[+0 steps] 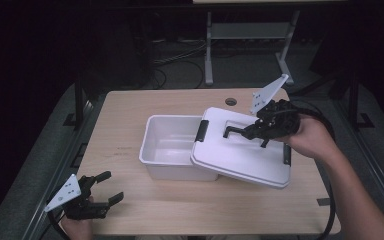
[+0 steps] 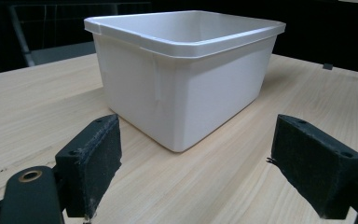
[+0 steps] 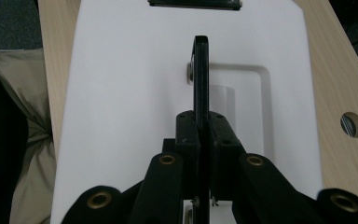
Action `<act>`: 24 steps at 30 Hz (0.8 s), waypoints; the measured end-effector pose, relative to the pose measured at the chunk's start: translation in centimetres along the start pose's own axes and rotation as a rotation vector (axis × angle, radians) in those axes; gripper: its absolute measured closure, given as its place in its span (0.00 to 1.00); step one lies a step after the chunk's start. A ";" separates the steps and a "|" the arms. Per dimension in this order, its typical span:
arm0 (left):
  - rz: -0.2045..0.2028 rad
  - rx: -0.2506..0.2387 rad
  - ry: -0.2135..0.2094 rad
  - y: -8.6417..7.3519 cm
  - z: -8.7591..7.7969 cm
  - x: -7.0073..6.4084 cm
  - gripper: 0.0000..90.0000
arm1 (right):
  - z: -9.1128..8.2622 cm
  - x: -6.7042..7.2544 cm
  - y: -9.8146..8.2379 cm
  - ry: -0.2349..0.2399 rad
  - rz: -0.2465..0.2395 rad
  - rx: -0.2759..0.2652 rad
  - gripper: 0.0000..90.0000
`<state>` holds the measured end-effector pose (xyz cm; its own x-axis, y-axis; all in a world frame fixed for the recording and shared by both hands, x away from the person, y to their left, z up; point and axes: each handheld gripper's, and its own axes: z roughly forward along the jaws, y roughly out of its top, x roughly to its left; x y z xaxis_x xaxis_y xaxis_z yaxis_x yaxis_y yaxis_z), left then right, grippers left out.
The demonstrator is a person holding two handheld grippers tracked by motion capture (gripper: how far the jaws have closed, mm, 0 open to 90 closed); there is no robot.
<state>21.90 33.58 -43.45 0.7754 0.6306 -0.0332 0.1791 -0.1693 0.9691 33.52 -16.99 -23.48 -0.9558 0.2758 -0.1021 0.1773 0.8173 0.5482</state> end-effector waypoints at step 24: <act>-0.003 0.002 -0.002 -0.1 0.0 0.1 0.17 | 2.3 -0.5 3.4 0.038 -0.046 -0.019 0.93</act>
<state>21.93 33.63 -43.54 0.7764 0.6292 -0.0367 0.1828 -0.1691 0.9685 35.11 -13.22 -23.46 -0.9711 0.2186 -0.0961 0.1290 0.8189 0.5592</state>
